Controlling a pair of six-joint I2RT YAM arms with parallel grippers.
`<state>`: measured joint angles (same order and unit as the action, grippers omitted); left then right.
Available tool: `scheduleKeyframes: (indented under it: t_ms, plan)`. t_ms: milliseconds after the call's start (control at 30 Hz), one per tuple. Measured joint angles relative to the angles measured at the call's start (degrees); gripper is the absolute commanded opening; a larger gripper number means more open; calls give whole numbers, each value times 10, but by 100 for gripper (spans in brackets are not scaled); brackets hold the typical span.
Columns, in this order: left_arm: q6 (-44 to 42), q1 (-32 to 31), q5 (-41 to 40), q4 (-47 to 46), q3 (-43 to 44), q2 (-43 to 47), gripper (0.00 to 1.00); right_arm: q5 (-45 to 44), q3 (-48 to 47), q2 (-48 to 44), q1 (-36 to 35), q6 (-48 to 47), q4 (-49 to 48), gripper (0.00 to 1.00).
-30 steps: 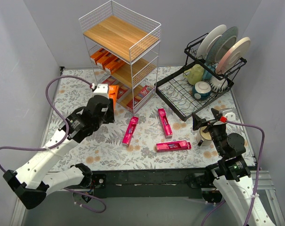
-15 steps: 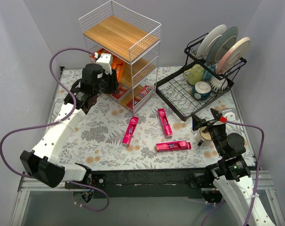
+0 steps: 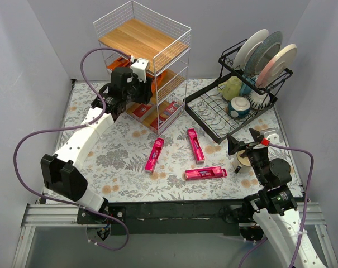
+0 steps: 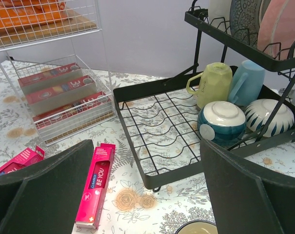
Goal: Place and organize the toothpastes onto the shelf
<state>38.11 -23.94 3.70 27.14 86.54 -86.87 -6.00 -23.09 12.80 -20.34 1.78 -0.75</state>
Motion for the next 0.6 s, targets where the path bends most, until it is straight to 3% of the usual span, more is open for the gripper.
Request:
scheduleKeyframes:
  t_ms: [300, 600]
  plan:
    - [-22, 5, -4, -37, 8, -9, 69, 0, 0, -5, 0, 1, -2, 99]
    - [19, 5, -21, -107, -94, 84, 76, 0, 0, -5, 0, 10, -2, 98]
